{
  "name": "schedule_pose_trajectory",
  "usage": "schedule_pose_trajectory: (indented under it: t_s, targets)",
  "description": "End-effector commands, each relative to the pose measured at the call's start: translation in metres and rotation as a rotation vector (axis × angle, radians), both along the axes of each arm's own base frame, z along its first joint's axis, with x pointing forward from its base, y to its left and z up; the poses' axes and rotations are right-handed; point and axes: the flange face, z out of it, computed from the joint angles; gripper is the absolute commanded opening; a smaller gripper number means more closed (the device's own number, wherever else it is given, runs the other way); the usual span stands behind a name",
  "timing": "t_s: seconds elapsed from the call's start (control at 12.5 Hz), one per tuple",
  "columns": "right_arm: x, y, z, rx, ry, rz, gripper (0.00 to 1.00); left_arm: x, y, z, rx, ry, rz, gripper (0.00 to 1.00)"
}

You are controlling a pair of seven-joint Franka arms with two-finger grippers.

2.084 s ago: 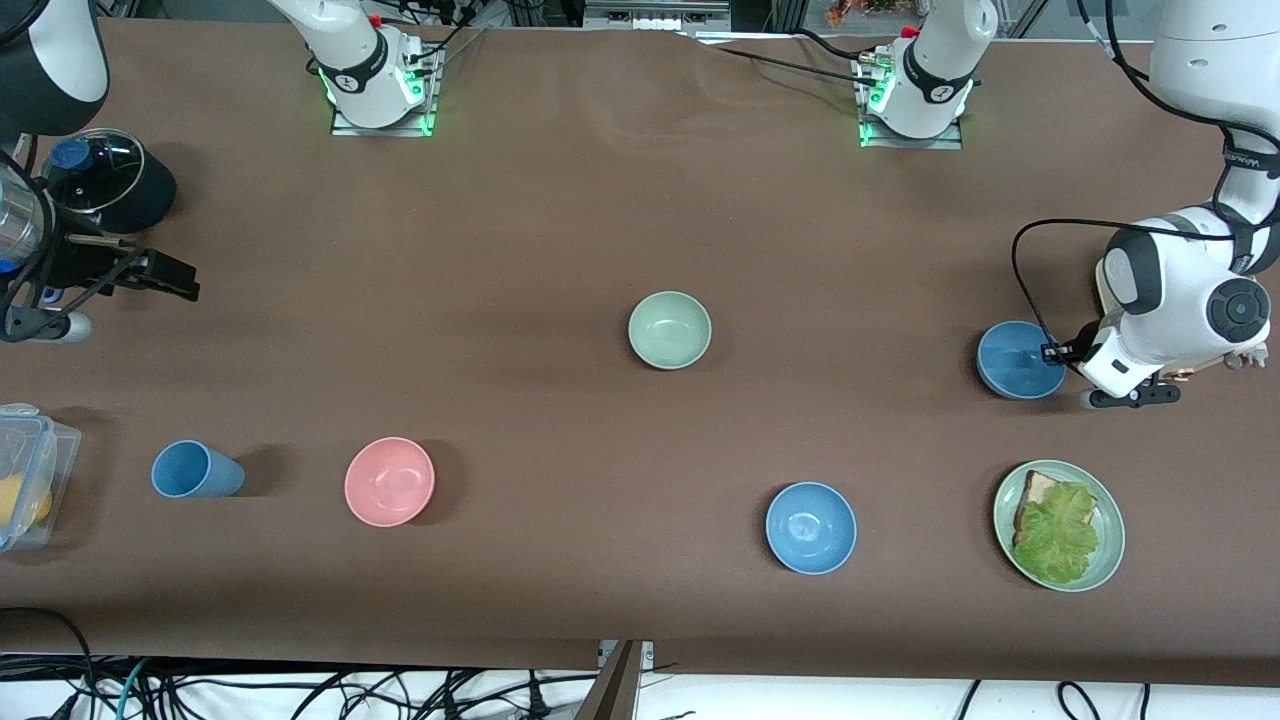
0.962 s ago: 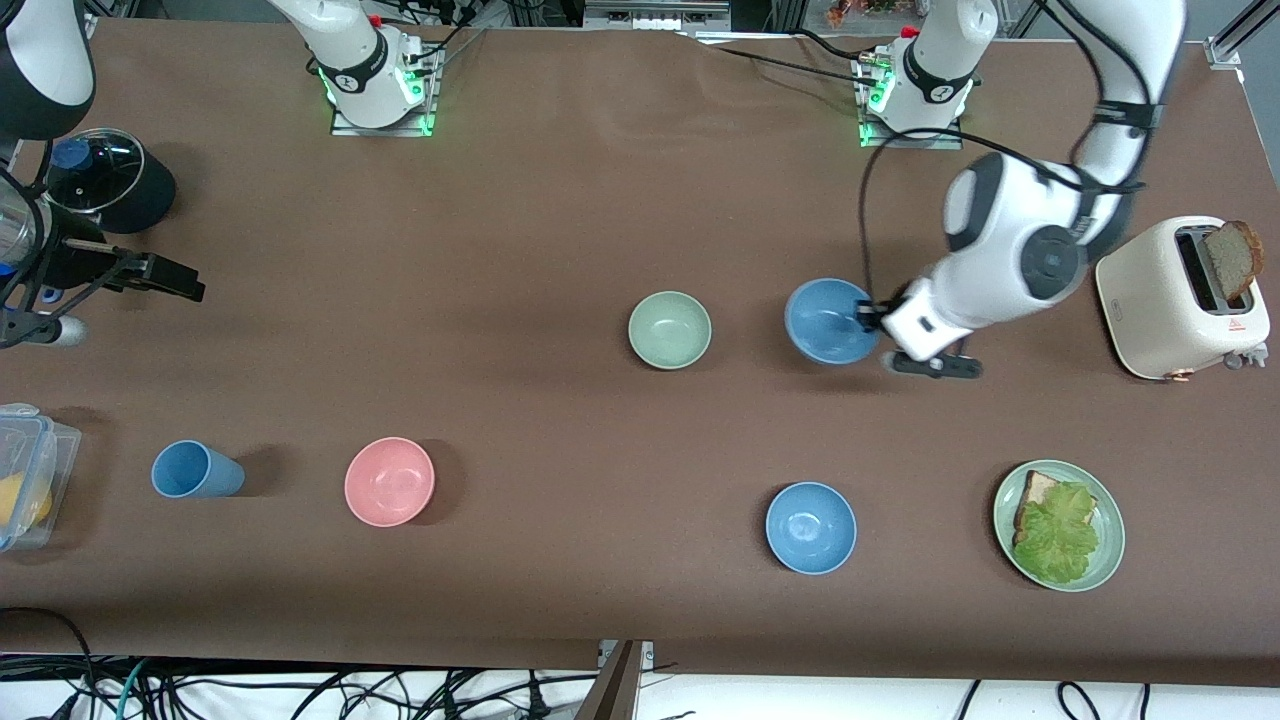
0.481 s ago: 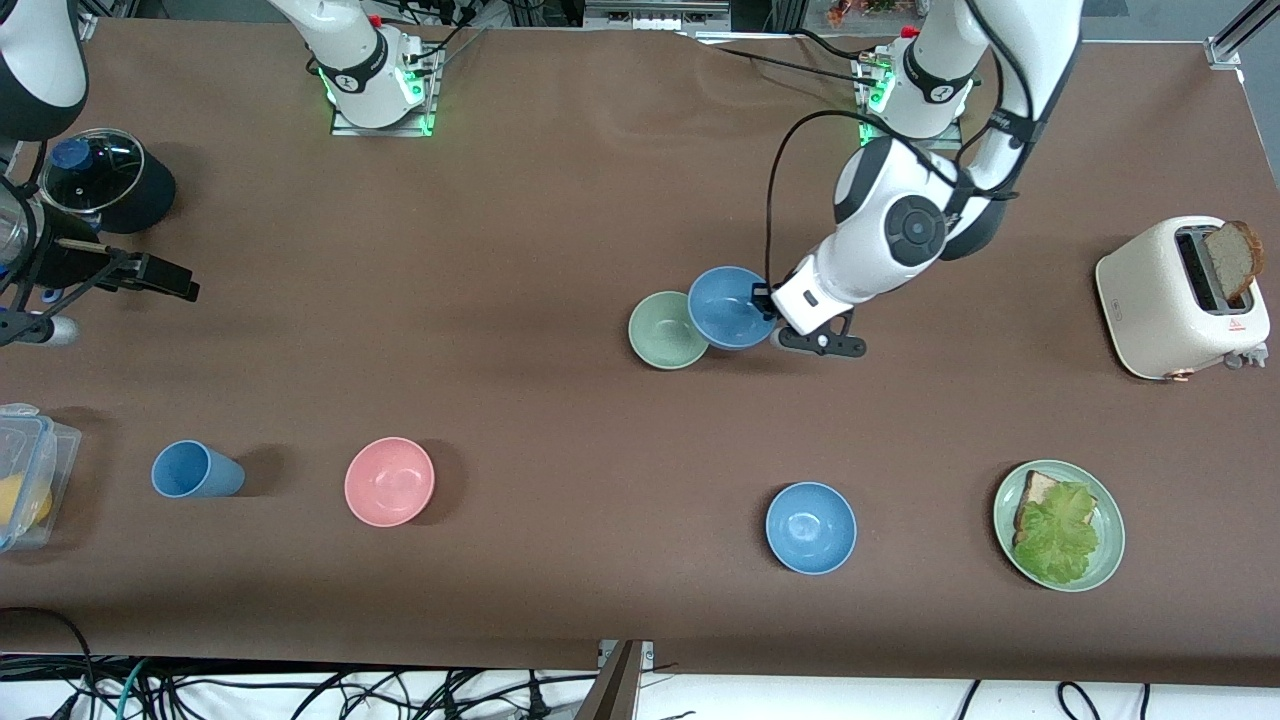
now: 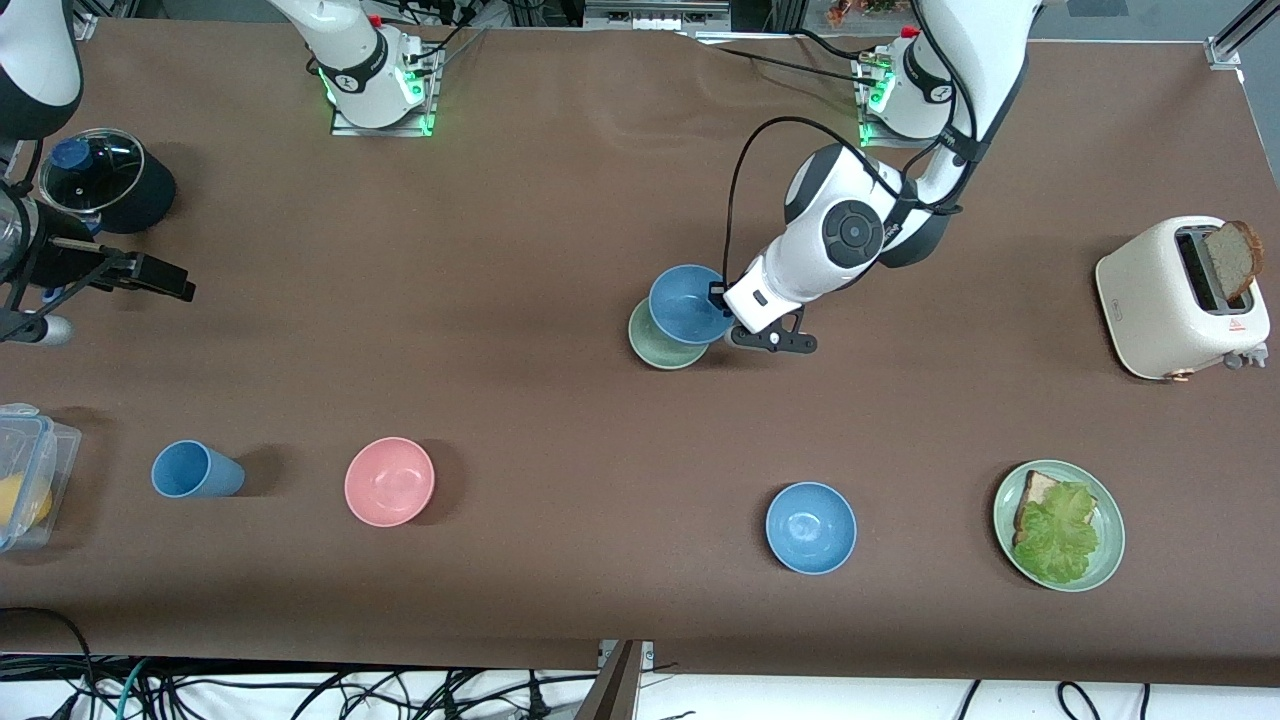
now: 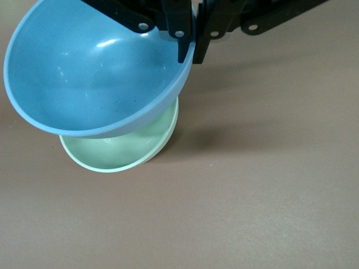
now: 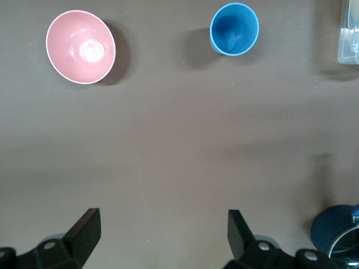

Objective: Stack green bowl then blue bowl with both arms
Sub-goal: 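Lower the blue bowl into the green bowl and open the left gripper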

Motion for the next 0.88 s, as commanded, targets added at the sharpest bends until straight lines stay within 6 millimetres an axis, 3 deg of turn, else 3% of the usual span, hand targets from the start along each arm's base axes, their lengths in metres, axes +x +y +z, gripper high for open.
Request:
schedule_pose_trajectory:
  t_s: [0.0, 0.24, 0.72, 0.8]
  targets:
    - [-0.002, -0.001, 0.004, 0.009, 0.0, 0.003, 1.0, 0.014, -0.01, 0.001, -0.031, -0.014, 0.025, 0.0]
    - [-0.002, -0.002, 0.001, 0.005, 0.008, 0.002, 1.0, 0.009, -0.027, -0.009, -0.033, -0.015, 0.011, 0.0]
    - [-0.002, -0.003, 0.002, 0.001, 0.005, 0.009, 1.0, 0.008, -0.031, -0.031, -0.03, -0.007, 0.011, 0.0]
    - [-0.002, -0.003, 0.002, 0.001, 0.005, 0.009, 1.0, 0.009, -0.031, -0.031, -0.031, -0.008, 0.012, 0.1]
